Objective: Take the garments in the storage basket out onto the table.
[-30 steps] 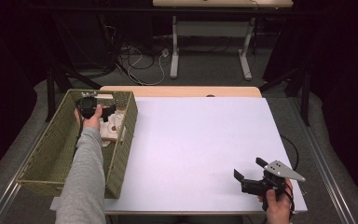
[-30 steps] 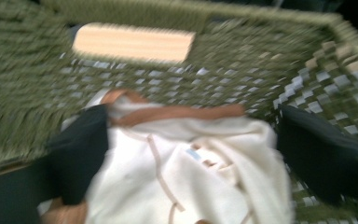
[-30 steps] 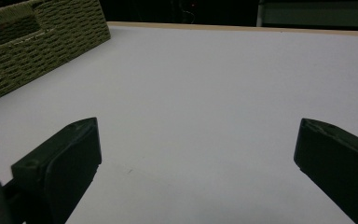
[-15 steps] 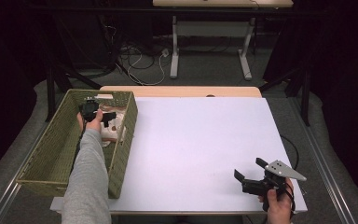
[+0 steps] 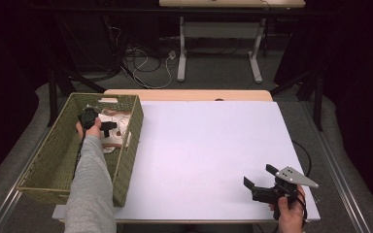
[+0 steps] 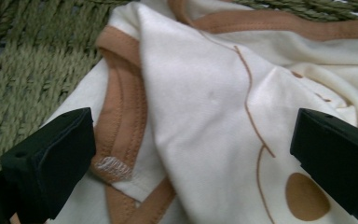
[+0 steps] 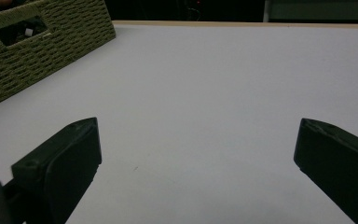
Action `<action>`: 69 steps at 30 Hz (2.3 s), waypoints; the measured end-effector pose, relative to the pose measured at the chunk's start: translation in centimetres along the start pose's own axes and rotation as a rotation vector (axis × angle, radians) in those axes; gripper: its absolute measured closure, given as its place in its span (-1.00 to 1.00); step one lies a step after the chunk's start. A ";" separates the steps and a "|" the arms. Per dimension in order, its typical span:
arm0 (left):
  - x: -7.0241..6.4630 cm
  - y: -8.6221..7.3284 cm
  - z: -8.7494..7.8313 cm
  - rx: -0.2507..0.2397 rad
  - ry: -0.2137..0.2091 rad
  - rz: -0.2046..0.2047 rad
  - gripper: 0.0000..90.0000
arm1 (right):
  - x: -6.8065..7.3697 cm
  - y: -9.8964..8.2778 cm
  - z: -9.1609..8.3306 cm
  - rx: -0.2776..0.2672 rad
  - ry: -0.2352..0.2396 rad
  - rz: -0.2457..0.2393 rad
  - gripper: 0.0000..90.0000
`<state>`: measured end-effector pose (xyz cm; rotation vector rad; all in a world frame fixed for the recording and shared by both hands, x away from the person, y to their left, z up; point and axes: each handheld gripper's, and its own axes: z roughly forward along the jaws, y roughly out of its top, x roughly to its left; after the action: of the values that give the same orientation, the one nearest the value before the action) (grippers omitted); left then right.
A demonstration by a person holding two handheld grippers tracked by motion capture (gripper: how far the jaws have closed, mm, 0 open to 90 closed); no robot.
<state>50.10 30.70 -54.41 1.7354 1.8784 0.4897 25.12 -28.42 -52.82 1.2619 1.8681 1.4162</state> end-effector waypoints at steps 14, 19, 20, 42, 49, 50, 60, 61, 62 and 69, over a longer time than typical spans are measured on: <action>-0.1 -0.4 0.5 0.045 -0.047 -0.017 -0.99 | 0.0 0.0 0.0 0.003 0.006 0.000 -0.99; -0.6 -0.3 0.4 0.060 -0.097 -0.015 -0.96 | 0.0 0.0 0.0 0.008 0.005 0.007 -0.99; -0.8 -0.3 0.5 0.060 -0.098 -0.010 -0.97 | 0.0 0.0 0.0 0.007 0.006 0.008 -0.99; -3.5 -0.3 0.3 0.099 -0.178 0.016 -0.85 | 0.0 0.0 0.3 0.019 0.018 0.020 -0.99; -4.1 -0.4 0.3 0.117 -0.160 0.039 -0.89 | 0.0 -0.1 0.4 0.020 0.019 0.021 -0.99; -4.3 -0.4 0.3 0.118 -0.151 0.044 -0.90 | 0.0 -0.1 0.4 0.020 0.020 0.023 -0.99; -5.0 -0.8 0.7 0.117 -0.119 0.101 -0.97 | 0.0 -0.1 0.5 0.019 0.022 0.023 -0.99; -5.0 -0.8 0.7 0.124 -0.116 0.105 -0.98 | 0.0 -0.1 0.5 0.021 0.023 0.025 -0.99; -5.0 -0.7 0.7 0.127 -0.113 0.112 -0.97 | -0.1 -0.1 0.5 0.021 0.023 0.025 -0.99; -5.5 -1.1 0.9 0.131 -0.055 0.225 -0.91 | -0.1 -0.1 0.5 0.029 0.027 0.030 -0.97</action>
<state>49.96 25.05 -55.02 2.0384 1.7196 0.4053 25.55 -28.25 -53.13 1.2960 1.9008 1.4332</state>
